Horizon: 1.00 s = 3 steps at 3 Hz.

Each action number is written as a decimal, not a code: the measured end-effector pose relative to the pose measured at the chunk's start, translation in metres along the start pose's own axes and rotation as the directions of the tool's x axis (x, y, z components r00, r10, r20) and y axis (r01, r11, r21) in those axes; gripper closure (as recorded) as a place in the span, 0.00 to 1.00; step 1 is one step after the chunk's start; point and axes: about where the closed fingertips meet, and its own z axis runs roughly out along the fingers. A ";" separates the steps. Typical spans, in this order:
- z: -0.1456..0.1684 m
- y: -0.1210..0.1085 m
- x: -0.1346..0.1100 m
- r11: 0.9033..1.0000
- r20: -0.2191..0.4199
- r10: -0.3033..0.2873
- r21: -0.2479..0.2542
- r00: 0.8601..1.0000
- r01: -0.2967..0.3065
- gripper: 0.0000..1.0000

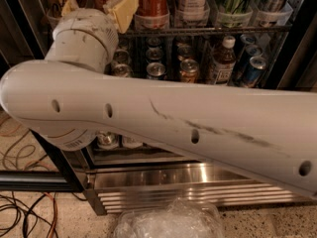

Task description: Pick coke can from top shelf of fridge

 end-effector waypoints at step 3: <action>0.016 -0.005 0.009 0.998 -0.006 0.061 0.023 0.998 -0.060 0.29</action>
Offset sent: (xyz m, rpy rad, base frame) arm 0.0194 -0.0055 -0.0115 0.0651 0.0085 -0.0158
